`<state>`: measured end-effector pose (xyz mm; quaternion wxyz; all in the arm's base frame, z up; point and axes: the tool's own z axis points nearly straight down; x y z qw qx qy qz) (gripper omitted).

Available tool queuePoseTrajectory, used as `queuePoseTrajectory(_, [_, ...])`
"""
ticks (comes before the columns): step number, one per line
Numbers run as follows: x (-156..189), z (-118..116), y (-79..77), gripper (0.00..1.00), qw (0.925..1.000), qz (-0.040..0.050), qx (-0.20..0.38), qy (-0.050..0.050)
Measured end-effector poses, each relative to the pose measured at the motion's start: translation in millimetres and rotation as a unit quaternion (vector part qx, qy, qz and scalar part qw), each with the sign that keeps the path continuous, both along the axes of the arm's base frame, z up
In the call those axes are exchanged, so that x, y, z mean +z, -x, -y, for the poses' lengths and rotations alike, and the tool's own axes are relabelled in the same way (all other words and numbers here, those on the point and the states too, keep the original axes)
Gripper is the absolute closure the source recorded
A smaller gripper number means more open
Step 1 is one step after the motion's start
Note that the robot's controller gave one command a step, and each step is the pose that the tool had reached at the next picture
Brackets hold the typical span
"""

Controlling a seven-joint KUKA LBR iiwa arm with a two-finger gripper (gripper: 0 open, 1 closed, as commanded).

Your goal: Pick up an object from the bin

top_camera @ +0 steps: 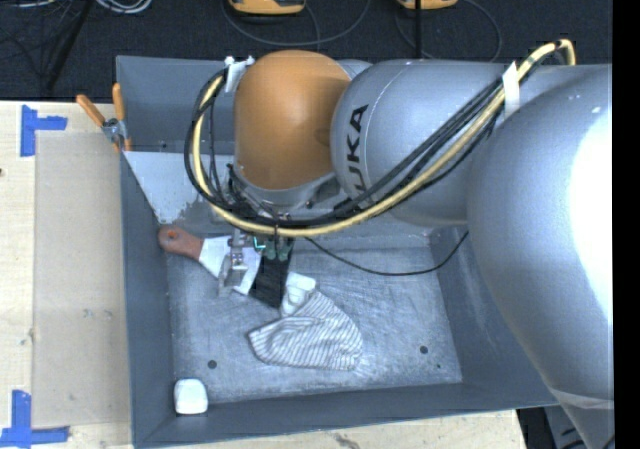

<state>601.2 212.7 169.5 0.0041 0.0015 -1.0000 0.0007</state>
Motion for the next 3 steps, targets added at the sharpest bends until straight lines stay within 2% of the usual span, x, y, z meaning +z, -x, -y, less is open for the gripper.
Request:
queuePoseTrajectory(1, [5, 1, -1.9, 0.0, 1.0, 0.0037, -0.002, -0.001])
queuePoseTrajectory(2, [-33, 18, -7.5, 0.0, 0.9999, 0.0079, 0.013, -0.002])
queuePoseTrajectory(3, [-92, 80, -16.4, 1.0, 0.9995, 0.0136, -0.03, -0.005])
